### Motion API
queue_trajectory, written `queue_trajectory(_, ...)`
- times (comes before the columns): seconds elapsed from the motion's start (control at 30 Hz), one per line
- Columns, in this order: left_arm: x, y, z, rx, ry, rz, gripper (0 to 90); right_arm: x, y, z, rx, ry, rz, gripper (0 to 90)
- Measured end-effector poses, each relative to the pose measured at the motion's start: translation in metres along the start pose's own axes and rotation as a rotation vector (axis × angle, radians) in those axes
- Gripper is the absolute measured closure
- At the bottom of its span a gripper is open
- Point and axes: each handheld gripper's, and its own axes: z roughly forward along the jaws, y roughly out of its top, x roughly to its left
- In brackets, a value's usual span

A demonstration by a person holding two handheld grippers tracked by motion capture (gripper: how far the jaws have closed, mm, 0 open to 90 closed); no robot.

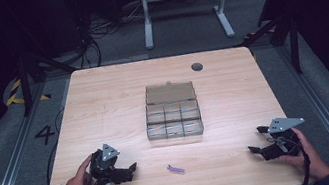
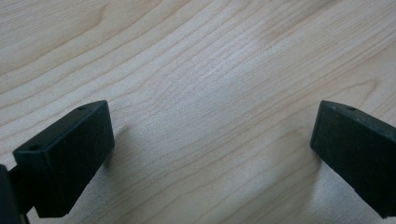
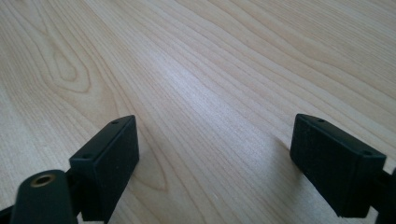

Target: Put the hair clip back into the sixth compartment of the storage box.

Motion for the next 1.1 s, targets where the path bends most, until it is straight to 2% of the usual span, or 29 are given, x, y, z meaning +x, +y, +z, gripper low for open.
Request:
queue_trajectory(0.7, 0.000, 0.000, 0.000, 0.000, -0.001, 0.002, 0.0, 0.002, 0.004, 0.004, 0.012, -0.007, 0.005, 12.6)
queue_trajectory(0.93, 0.000, -0.001, 0.000, -0.002, 0.004, -0.003, 0.0, 0.000, 0.008, 0.002, 0.056, 0.009, -0.010, 13.6)
queue_trajectory(1.1, 0.000, 0.000, 0.000, -0.002, 0.004, -0.003, 0.0, 0.000, 0.014, 0.000, 0.116, 0.018, -0.035, 18.1)
